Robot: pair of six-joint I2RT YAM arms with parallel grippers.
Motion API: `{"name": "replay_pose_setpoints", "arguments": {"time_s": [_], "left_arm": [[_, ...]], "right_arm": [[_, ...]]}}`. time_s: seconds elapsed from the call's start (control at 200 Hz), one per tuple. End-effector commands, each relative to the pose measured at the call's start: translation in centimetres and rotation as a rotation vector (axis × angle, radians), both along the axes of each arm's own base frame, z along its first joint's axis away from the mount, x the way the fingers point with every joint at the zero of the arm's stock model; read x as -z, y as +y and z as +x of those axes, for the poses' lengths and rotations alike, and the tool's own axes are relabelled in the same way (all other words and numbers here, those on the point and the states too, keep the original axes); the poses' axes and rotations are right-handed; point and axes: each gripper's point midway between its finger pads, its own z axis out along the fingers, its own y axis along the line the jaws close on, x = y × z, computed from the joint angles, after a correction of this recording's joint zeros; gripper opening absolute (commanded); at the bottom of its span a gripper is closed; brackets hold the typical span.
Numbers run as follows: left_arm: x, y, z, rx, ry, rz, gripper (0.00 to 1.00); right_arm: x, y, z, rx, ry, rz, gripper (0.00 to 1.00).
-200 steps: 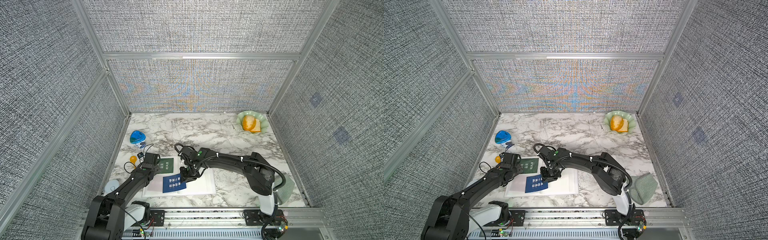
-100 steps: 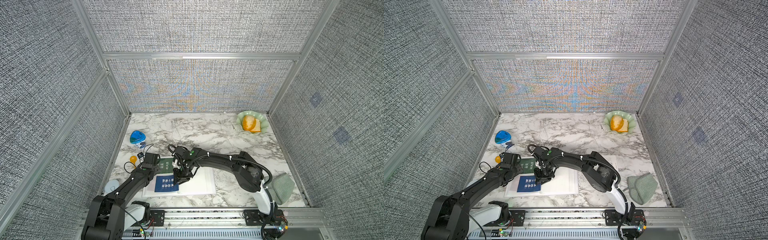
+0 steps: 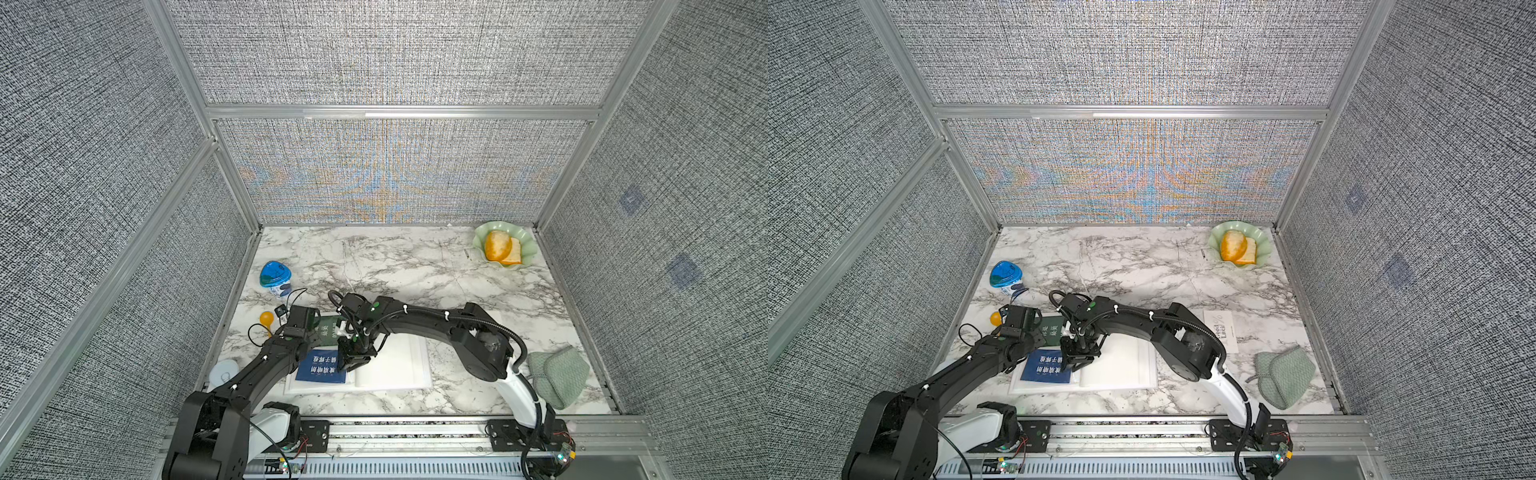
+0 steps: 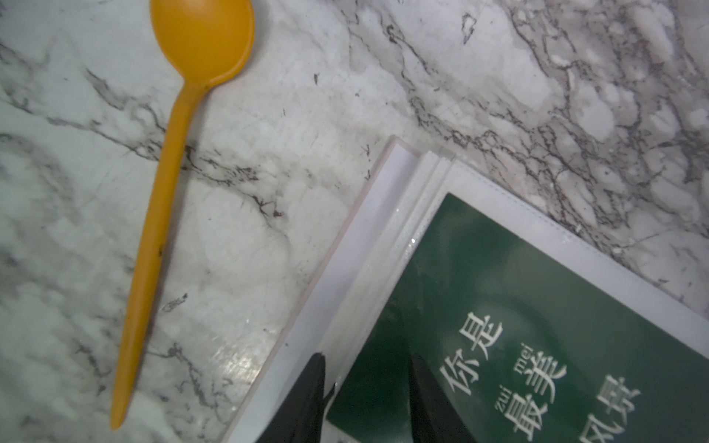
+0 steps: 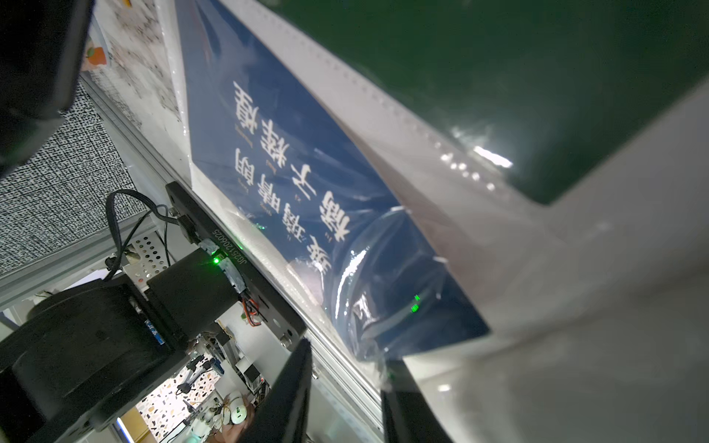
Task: Place the photos into the photo albums
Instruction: Insert the photo into the photo album.
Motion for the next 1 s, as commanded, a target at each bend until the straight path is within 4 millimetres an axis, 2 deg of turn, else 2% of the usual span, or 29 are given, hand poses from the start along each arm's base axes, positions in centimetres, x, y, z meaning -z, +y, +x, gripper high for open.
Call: {"name": "replay_pose_setpoints", "arguments": {"time_s": [0.0, 0.13, 0.285, 0.505, 0.66, 0.871, 0.996], "left_arm": [[0.2, 0.2, -0.4, -0.007, 0.015, 0.006, 0.39], [0.1, 0.2, -0.4, -0.008, 0.015, 0.009, 0.39], [0.0, 0.2, -0.3, -0.001, 0.012, 0.009, 0.39], [-1.6, -0.5, 0.5, 0.031, 0.005, -0.009, 0.39], [-3.0, -3.0, 1.9, 0.136, 0.01, -0.095, 0.39], [-4.4, -7.2, 3.3, 0.283, -0.055, -0.199, 0.4], [-6.0, -10.8, 4.0, 0.401, -0.102, -0.23, 0.41]], "right_arm": [[-0.5, 0.5, 0.2, -0.007, -0.001, 0.03, 0.33], [-0.5, -0.2, 1.0, 0.018, -0.028, 0.013, 0.33], [-0.7, -2.2, 2.4, 0.069, -0.078, -0.011, 0.33], [-2.0, -4.9, 3.7, 0.114, -0.154, -0.024, 0.33], [-2.0, -7.7, 4.9, 0.161, -0.207, -0.066, 0.33], [-2.4, -12.9, 7.9, 0.291, -0.265, -0.1, 0.33], [-3.1, -15.6, 9.5, 0.37, -0.295, -0.096, 0.34]]}}
